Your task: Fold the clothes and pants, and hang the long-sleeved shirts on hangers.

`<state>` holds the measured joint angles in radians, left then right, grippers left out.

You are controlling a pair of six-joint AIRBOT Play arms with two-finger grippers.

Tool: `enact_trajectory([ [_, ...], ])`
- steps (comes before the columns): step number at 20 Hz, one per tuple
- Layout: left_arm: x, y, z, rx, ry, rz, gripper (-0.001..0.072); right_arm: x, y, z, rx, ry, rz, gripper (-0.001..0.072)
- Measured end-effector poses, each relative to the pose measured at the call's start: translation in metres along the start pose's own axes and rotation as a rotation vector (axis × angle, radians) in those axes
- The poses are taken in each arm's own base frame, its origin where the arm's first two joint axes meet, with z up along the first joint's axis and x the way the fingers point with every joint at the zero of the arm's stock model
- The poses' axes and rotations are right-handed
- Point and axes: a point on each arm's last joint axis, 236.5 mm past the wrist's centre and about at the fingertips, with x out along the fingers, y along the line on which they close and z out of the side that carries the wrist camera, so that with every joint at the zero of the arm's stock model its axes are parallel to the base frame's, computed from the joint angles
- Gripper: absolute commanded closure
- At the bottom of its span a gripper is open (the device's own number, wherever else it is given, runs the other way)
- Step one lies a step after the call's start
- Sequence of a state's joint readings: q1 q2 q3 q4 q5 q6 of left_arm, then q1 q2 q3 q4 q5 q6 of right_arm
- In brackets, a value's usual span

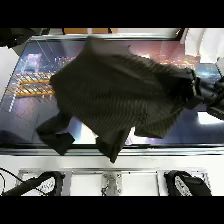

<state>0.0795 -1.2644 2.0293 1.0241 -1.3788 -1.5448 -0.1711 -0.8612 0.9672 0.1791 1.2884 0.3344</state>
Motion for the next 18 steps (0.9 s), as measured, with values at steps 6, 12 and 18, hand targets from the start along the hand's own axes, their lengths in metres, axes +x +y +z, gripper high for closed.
enact_trajectory([
  [6,0.009,-0.032,-0.015,0.115,0.041,-0.006,0.0691,-0.085,-0.082,0.064,-0.177,-0.152,-0.451,0.0698],
  [12,0.056,-0.056,-0.058,0.187,0.14,-0.028,0.0691,-0.242,-0.118,0.142,-0.409,-0.308,-1.095,0.0698],
  [18,0.104,-0.06,-0.101,0.184,0.202,-0.047,0.0691,-0.376,-0.075,0.213,-0.697,-0.37,-1.708,0.0699],
])
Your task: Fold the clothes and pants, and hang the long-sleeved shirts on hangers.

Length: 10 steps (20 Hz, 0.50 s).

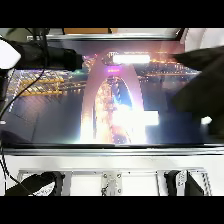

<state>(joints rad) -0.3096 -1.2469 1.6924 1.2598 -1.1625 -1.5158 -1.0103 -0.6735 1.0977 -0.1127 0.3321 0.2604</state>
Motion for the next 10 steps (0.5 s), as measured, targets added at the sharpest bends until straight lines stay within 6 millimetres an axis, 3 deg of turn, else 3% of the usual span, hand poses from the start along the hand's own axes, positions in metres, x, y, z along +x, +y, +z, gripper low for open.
enact_trajectory([
  [5,0.015,0.004,-0.015,-0.007,0.03,0.004,0.0691,-0.002,-0.071,0.049,-0.12,-0.113,-0.296,0.0698],
  [10,0.018,0.005,-0.02,-0.01,0.047,0.004,0.0691,-0.007,-0.099,0.081,-0.168,-0.185,-0.427,0.0698],
])
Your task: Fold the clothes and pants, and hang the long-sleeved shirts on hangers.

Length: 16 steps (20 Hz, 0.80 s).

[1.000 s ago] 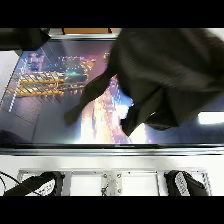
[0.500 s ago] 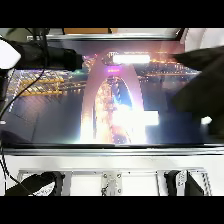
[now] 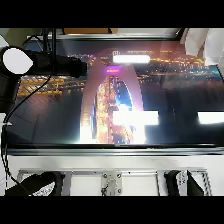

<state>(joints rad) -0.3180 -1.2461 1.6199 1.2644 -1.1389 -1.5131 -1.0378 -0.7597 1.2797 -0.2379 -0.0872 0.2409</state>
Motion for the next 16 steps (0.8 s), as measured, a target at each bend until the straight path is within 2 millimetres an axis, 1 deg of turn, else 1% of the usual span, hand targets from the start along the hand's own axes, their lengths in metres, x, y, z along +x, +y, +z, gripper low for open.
enact_trajectory([
  [6,0.001,0.0,-0.004,-0.002,0.015,-0.001,0.0691,0.001,-0.015,0.012,-0.014,-0.032,-0.066,0.0697],
  [10,0.001,0.0,-0.005,-0.004,0.018,-0.001,0.0691,0.001,-0.02,0.015,-0.015,-0.041,-0.086,0.0697],
  [16,0.001,0.0,-0.005,-0.004,0.019,-0.001,0.0691,0.005,-0.025,0.008,-0.018,-0.032,-0.108,0.0697],
])
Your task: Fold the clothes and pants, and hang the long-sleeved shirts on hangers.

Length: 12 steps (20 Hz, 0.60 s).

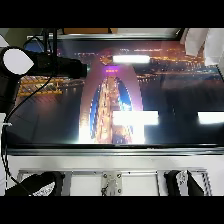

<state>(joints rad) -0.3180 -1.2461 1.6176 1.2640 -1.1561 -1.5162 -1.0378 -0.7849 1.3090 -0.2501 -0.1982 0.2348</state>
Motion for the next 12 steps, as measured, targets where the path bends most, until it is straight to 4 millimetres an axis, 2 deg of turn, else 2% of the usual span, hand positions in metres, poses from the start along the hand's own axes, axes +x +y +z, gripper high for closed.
enact_trajectory([
  [12,0.0,-0.001,0.0,0.002,0.001,-0.003,0.0691,0.016,-0.002,-0.04,-0.021,0.066,-0.018,0.0695],
])
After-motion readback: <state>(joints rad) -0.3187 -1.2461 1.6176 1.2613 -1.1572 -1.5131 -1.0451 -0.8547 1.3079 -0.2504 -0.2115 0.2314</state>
